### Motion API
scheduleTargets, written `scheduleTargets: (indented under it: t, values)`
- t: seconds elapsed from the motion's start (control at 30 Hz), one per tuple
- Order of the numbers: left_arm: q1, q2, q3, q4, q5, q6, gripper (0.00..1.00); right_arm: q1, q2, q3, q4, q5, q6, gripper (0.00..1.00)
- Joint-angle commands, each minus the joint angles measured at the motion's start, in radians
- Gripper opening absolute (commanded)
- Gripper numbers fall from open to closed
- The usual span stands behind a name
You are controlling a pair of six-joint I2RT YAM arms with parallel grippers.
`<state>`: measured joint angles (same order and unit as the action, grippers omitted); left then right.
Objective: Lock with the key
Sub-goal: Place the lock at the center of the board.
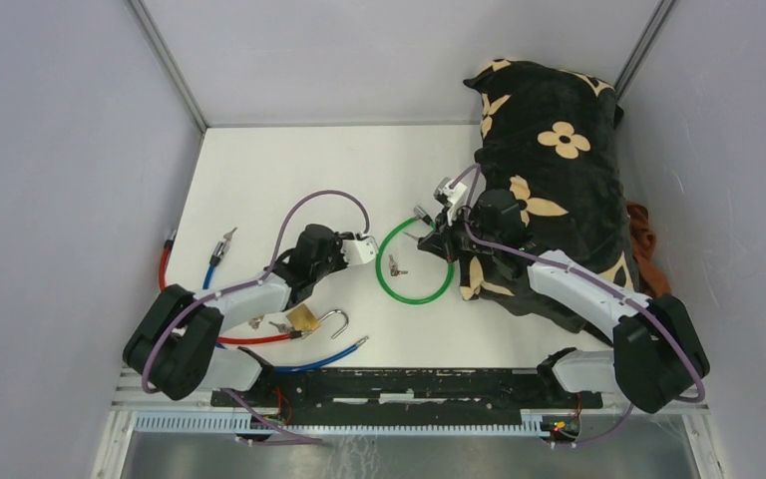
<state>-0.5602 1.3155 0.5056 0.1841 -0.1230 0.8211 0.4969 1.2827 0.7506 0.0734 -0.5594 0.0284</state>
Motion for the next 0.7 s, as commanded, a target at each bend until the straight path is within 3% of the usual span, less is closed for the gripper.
scheduleTargets:
  t: [0.0,0.1,0.27,0.43,0.47,0.5,0.6,0.67]
  values:
    - [-0.01,0.047,0.081,0.104,0.022,0.083,0.02,0.062,0.036,0.002,0.116,0.062,0.133,0.0]
    - [-0.042,0.059,0.037,0.069,0.03,0.094,0.09,0.098,0.058,-0.008,0.123,0.086,0.165,0.0]
    - [-0.061,0.043,0.012,-0.023,0.088,0.08,0.6,0.145,0.135,0.022,0.144,0.114,0.212,0.0]
    - [-0.061,-0.032,0.067,-0.222,0.175,0.003,0.81,0.166,0.21,0.056,0.224,0.141,0.294,0.0]
    - [-0.061,-0.051,0.091,-0.292,0.224,-0.021,0.93,0.172,0.235,0.07,0.238,0.142,0.317,0.0]
    - [-0.061,-0.073,0.115,-0.361,0.278,-0.041,0.99,0.184,0.269,0.091,0.255,0.145,0.344,0.0]
    - [-0.061,-0.153,0.153,-0.48,0.387,-0.15,1.0,0.213,0.365,0.133,0.336,0.172,0.439,0.0]
    - [-0.061,-0.211,0.158,-0.483,0.372,-0.274,1.0,0.217,0.427,0.158,0.387,0.214,0.515,0.0]
